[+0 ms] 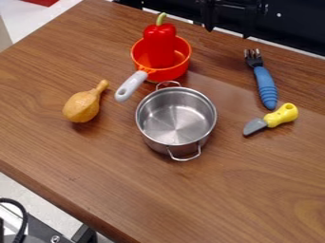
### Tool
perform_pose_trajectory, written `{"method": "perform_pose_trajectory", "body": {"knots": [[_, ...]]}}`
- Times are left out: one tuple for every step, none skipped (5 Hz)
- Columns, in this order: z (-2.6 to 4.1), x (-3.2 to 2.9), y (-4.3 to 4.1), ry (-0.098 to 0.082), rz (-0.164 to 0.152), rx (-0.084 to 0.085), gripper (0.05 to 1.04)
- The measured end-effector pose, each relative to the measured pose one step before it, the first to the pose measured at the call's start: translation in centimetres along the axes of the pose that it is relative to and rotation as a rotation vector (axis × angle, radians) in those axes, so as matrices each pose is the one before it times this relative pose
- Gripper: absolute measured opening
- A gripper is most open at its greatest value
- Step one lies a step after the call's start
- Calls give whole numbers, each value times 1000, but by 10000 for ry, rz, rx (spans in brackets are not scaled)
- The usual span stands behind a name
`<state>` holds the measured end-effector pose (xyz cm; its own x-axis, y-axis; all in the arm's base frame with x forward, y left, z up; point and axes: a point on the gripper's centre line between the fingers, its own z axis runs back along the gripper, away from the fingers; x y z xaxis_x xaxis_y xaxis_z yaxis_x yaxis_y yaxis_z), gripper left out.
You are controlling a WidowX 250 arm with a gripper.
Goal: Remove the red object in the red pot and put to the upper left side of the table
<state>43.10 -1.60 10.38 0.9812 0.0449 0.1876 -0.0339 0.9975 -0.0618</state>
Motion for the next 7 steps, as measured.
{"method": "perform_pose_trajectory", "body": {"knots": [[-1873,-765,142,551,41,34,996],[-5,-88,70,189,342,-261,996],[470,136,563,-118,387,-61,996],[2887,101,1036,-575,360,-138,996],[1597,-753,1215,-234,306,-106,996],[2642,-825,1836,-117,668,354,996],[635,-946,1392,41,25,9,996]]}}
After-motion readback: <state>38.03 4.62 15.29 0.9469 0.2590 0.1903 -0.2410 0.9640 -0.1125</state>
